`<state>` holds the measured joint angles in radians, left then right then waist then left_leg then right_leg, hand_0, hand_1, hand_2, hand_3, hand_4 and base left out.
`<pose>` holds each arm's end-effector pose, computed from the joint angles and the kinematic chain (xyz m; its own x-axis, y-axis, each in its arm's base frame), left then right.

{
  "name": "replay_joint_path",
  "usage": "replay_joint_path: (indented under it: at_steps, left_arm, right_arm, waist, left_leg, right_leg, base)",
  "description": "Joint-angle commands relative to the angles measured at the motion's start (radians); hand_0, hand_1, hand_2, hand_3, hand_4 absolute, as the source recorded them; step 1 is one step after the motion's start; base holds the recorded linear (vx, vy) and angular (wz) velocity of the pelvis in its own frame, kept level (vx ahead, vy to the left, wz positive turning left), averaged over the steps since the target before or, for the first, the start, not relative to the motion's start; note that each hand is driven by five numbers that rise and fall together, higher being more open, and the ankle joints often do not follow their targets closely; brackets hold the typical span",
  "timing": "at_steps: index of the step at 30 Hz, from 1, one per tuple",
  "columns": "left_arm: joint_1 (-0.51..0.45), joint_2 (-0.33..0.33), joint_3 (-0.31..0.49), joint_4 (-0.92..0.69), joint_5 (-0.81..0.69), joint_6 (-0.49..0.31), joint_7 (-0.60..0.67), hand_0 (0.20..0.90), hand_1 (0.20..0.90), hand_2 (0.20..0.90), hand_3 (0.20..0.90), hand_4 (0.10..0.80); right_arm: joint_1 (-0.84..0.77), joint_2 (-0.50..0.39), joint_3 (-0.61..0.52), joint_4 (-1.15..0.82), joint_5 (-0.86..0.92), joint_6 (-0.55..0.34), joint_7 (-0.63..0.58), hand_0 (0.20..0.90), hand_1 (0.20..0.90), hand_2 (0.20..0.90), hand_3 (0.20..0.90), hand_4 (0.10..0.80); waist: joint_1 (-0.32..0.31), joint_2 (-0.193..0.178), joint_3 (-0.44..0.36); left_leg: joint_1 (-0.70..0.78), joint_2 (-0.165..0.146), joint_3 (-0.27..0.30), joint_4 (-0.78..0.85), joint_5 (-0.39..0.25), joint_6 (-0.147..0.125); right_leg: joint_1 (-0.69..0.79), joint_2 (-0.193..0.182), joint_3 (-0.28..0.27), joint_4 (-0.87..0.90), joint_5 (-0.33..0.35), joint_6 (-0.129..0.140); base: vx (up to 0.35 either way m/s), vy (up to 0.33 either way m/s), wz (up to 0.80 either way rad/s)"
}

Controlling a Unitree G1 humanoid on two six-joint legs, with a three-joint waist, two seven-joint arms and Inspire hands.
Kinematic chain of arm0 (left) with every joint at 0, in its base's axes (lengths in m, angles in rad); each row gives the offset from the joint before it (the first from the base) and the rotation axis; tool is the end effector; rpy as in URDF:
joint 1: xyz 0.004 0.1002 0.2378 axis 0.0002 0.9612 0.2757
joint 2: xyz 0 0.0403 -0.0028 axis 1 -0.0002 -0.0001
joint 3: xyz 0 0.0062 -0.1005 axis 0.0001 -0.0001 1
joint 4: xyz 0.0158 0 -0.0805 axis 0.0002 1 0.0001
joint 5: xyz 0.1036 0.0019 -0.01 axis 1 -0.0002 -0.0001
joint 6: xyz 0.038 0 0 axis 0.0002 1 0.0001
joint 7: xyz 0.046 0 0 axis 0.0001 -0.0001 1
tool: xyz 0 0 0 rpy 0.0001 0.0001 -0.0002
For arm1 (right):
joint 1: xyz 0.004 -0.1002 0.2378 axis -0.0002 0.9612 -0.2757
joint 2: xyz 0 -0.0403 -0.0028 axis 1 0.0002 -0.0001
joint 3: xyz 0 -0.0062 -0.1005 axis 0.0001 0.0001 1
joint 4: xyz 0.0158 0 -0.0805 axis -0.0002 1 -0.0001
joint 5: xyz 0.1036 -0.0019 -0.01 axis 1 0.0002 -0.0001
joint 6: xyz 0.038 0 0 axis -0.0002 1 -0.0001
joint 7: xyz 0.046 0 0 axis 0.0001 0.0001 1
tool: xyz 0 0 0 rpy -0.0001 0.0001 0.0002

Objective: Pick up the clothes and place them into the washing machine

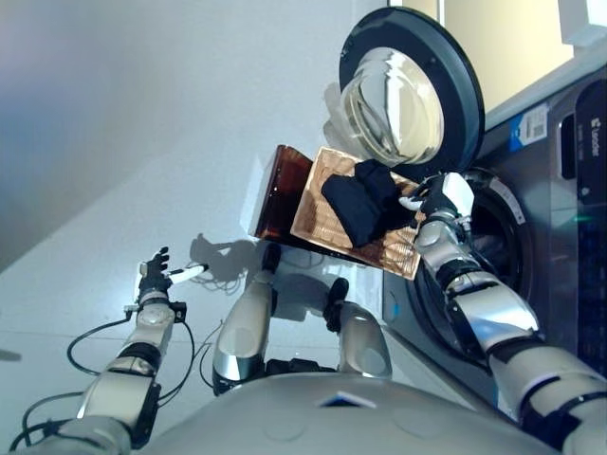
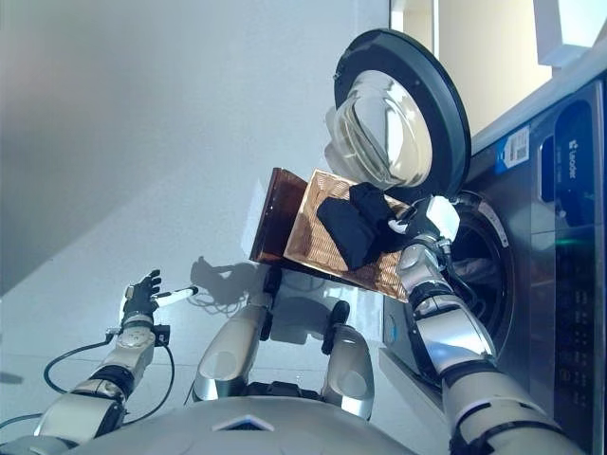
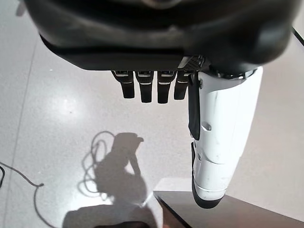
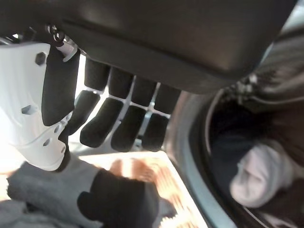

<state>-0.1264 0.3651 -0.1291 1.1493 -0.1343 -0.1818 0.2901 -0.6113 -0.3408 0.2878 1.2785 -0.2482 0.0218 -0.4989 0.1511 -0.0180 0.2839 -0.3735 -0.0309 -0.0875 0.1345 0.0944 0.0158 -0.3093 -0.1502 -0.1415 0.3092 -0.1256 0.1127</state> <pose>0.1396 0.2600 -0.0811 0.6368 0.4900 -0.5953 -0.1873 0.8473 0.4970 0.2677 -0.2260 -0.0133 0.8349 -0.4885 -0.2536 0.0686 0.5495 -0.8327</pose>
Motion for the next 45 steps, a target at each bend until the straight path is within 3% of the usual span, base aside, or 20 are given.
replay_joint_path:
  at_steps: [1,18,28,29,35,45]
  left_arm:
    - [-0.014,0.021,0.036,0.025,0.013,-0.032,0.040,0.900,0.900,0.900,0.900,0.800]
    - [-0.079,0.022,-0.035,0.007,-0.042,-0.042,0.090,0.900,0.900,0.900,0.900,0.800]
    - [-0.121,0.010,-0.074,-0.039,-0.071,-0.049,0.106,0.900,0.900,0.900,0.900,0.800]
    - [-0.115,0.008,-0.086,-0.081,-0.070,-0.054,0.112,0.900,0.900,0.900,0.900,0.800]
    - [-0.043,0.020,-0.110,-0.270,-0.054,-0.071,0.108,0.900,0.900,0.900,0.900,0.800]
    - [0.041,0.051,-0.084,-0.433,-0.033,-0.074,0.093,0.900,0.900,0.900,0.900,0.800]
  right_arm:
    - [-0.072,-0.093,0.043,-0.072,-0.050,-0.028,-0.037,0.900,0.900,0.900,0.900,0.800]
    - [-0.308,-0.133,0.193,0.068,-0.243,0.099,-0.103,0.900,0.900,0.900,0.900,0.800]
    - [-0.385,-0.109,0.227,0.110,-0.243,0.126,-0.103,0.900,0.900,0.900,0.900,0.800]
    - [-0.391,-0.108,0.234,0.121,-0.247,0.134,-0.101,0.900,0.900,0.900,0.900,0.800]
    - [-0.403,-0.127,0.220,0.165,-0.235,0.147,-0.088,0.900,0.900,0.900,0.900,0.800]
    - [-0.389,-0.157,0.216,0.193,-0.246,0.153,-0.055,0.900,0.900,0.900,0.900,0.800]
  waist:
    - [0.005,0.033,0.007]
    - [0.032,0.023,0.125]
    - [0.031,0.039,0.162]
    - [0.034,0.044,0.168]
    - [0.052,0.075,0.184]
    - [0.068,0.111,0.153]
  left_leg:
    - [-0.053,-0.062,0.022,0.092,-0.087,-0.024]
    - [-0.261,-0.052,0.018,0.265,-0.115,-0.039]
    - [-0.333,-0.061,0.018,0.316,-0.122,-0.036]
    - [-0.333,-0.063,0.013,0.335,-0.159,-0.038]
    - [-0.405,-0.074,0.011,0.397,-0.173,-0.038]
    - [-0.556,-0.080,0.017,0.557,-0.233,-0.029]
  right_leg:
    - [-0.063,0.022,0.019,-0.068,0.125,-0.038]
    - [-0.262,0.027,-0.001,0.104,0.094,-0.054]
    - [-0.341,0.025,-0.004,0.168,0.078,-0.059]
    - [-0.344,0.026,0.002,0.195,0.042,-0.054]
    - [-0.414,0.015,-0.009,0.273,0.016,-0.057]
    - [-0.567,-0.006,-0.007,0.454,-0.051,-0.063]
  base:
    - [-0.116,0.006,-0.12]
    - [-0.047,-0.010,0.04]
    - [0.006,-0.001,0.00]
    - [0.060,-0.022,0.03]
    - [-0.024,-0.004,0.11]
    - [-0.032,0.015,0.08]
